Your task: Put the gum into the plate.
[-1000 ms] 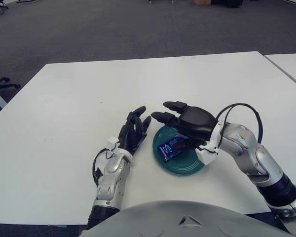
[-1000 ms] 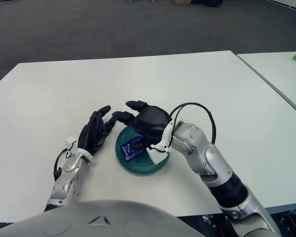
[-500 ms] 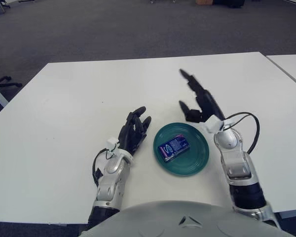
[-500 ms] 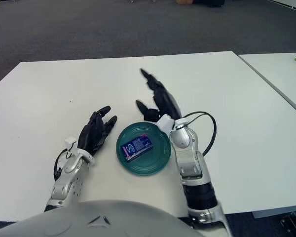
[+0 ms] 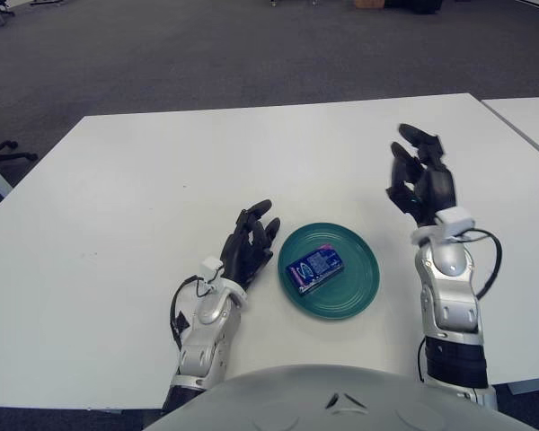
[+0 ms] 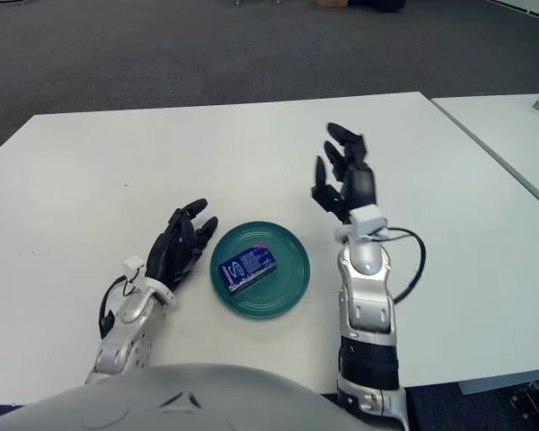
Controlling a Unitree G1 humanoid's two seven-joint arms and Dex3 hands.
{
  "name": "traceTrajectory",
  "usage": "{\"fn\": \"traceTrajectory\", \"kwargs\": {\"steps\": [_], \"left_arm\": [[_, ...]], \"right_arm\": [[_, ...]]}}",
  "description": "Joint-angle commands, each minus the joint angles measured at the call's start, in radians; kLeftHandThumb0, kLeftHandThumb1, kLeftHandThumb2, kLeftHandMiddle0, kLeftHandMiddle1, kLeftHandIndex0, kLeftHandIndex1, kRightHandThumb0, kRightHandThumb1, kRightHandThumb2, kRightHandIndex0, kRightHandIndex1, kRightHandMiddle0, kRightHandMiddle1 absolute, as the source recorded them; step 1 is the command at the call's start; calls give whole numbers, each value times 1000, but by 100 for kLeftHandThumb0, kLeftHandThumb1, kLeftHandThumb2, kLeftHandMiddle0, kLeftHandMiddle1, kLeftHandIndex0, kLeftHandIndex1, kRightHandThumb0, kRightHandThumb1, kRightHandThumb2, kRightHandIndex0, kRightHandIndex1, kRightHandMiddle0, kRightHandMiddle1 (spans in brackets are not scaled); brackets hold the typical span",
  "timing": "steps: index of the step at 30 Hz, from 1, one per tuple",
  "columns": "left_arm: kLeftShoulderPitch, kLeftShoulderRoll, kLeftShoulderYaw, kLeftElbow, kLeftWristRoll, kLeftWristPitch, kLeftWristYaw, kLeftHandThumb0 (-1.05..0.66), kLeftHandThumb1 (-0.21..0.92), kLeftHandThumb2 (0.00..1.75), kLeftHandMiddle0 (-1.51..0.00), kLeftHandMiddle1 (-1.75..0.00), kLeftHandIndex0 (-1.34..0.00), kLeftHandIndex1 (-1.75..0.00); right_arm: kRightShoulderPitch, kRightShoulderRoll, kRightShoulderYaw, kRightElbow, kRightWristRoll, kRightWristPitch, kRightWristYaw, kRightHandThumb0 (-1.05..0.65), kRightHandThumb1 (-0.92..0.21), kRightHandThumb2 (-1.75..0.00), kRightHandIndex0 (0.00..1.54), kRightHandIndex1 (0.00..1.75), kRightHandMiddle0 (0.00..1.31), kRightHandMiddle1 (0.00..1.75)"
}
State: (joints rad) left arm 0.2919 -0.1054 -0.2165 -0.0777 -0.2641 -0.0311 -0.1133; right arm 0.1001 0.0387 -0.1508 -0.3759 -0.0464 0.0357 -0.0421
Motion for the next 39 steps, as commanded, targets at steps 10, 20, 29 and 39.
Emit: {"fn": "traceTrajectory", "kwargs": {"steps": [10, 20, 29, 39], "left_arm": [[61, -53, -62, -39, 25, -28, 47, -86, 92, 90, -50, -6, 0, -78], [79, -58, -104, -46, 40, -41, 76, -86, 92, 90, -50, -6, 0, -78], [99, -63, -157, -53, 59, -57, 114, -86, 92, 90, -50, -6, 0, -78], [115, -57, -202, -67, 69, -69, 151, -86, 92, 90, -50, -6, 0, -78]], "right_arm": [[188, 35, 17, -65, 34, 48, -24, -59, -92, -73, 42, 68, 13, 105], [281, 24, 108, -57, -28, 81, -23, -62, -92, -76, 33, 54, 1, 95], [312, -36, 115, -131, -39, 219, 17, -61, -92, -77, 33, 17, 0, 66], [326, -108, 154, -238, -107, 395, 78, -63, -92, -75, 31, 7, 0, 55]]}}
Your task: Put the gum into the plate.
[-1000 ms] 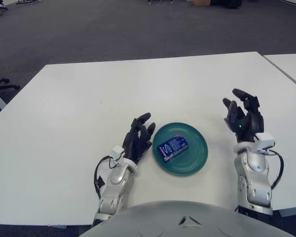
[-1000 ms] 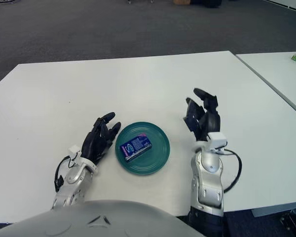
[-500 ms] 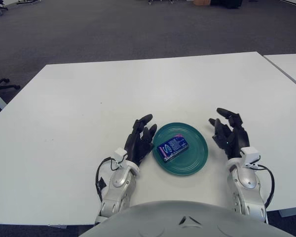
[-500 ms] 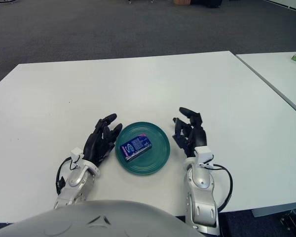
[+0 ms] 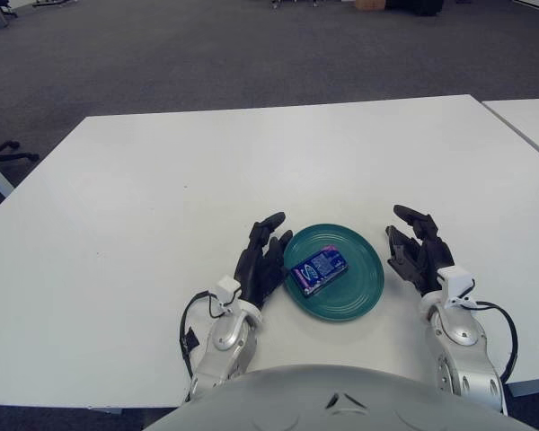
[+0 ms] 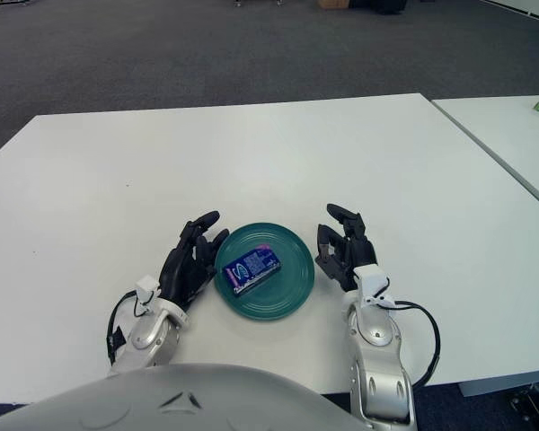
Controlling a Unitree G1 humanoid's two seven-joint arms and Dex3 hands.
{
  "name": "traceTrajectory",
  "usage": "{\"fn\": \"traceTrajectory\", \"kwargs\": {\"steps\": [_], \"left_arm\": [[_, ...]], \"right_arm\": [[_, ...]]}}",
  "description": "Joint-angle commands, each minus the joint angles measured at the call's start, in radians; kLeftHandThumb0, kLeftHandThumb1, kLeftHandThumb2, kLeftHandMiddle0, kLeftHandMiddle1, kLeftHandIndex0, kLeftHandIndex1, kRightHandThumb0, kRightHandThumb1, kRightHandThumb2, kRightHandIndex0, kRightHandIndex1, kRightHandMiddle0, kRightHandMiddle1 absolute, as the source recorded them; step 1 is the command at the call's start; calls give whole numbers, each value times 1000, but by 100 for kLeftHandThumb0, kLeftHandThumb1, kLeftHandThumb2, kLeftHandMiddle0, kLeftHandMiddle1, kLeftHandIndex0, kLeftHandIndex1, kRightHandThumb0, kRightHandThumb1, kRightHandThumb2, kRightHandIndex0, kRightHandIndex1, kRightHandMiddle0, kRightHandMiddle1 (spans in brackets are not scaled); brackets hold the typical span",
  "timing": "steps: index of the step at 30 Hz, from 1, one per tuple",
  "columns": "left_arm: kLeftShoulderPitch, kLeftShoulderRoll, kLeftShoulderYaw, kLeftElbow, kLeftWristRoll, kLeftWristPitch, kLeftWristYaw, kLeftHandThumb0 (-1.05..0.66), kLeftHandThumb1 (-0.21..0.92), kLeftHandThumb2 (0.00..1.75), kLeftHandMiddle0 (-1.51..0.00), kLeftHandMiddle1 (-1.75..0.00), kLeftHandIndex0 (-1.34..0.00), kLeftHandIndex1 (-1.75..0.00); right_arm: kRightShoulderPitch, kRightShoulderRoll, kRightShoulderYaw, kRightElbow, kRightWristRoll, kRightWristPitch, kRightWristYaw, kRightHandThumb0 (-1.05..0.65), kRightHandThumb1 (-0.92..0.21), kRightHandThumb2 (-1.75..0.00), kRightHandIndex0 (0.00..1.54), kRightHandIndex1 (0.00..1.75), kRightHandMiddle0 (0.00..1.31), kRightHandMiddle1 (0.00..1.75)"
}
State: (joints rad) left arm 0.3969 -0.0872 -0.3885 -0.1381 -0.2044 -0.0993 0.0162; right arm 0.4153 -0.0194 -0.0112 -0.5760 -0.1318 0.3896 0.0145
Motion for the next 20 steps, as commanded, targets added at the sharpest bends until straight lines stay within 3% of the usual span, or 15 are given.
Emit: {"fn": "traceTrajectory", "kwargs": {"steps": [1, 6, 20], "left_arm": [[12, -75, -33, -7, 10, -2, 23, -86, 92, 90, -50, -6, 0, -78], [20, -78, -49, -10, 18, -7, 33, -86, 92, 90, -50, -6, 0, -78], [35, -83, -77, -19, 34, -13, 52, -86, 92, 90, -50, -6, 0, -78]], "right_arm": [[4, -55, 19, -41, -29, 54, 29, -64, -92, -75, 31, 7, 0, 55], [-29, -66, 30, -31, -52, 86, 50, -65, -92, -73, 30, 6, 0, 54], [-82, -94, 39, 45, -60, 57, 65, -69, -92, -77, 33, 4, 0, 61]]}}
